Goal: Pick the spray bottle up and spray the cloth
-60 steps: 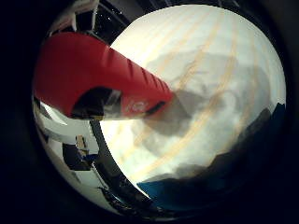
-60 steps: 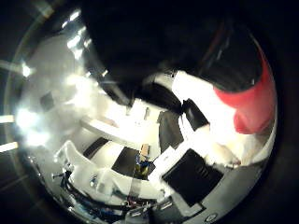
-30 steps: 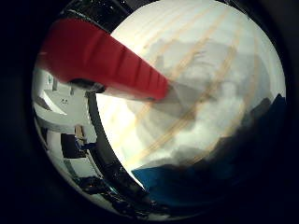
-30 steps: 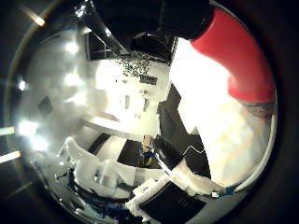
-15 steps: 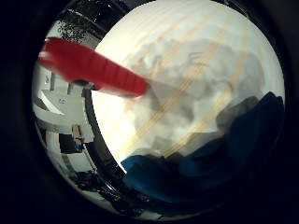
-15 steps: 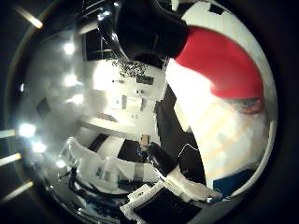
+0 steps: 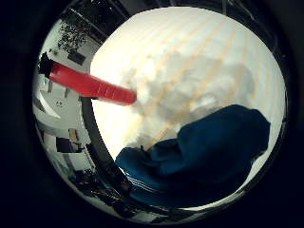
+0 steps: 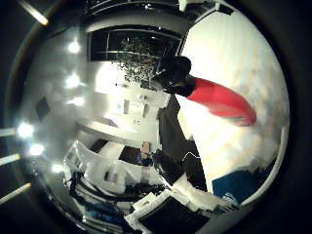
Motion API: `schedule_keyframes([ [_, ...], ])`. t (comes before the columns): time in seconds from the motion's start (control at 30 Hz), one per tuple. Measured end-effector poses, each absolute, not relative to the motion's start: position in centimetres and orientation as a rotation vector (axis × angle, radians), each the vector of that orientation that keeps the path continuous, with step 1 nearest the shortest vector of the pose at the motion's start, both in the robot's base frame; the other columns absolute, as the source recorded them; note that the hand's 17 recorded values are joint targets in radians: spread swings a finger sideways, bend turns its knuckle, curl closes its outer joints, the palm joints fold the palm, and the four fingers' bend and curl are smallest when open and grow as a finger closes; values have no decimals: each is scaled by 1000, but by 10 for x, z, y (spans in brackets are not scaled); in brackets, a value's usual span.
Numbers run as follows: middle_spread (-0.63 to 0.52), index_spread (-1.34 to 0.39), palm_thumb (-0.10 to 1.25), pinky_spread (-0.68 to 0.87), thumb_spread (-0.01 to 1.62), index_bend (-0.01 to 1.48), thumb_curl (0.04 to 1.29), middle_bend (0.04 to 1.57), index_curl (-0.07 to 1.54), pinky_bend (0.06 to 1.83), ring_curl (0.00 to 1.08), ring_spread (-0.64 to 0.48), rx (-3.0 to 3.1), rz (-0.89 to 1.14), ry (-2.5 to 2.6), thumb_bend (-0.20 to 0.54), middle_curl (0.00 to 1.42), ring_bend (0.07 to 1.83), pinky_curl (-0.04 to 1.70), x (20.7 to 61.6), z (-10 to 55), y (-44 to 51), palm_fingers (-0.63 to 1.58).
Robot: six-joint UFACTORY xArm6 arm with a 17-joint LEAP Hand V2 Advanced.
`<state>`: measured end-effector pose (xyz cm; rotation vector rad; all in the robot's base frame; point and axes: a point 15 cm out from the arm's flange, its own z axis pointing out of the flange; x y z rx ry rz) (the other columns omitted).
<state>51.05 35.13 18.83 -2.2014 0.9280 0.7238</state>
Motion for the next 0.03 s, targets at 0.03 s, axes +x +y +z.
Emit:
schedule_keyframes([
  [0.03, 62, -356, 467, 376, 962, 163, 295, 191, 277, 401, 247, 143, -2204, 718, 930, -29, 310, 374, 313, 511, 191, 349, 95],
])
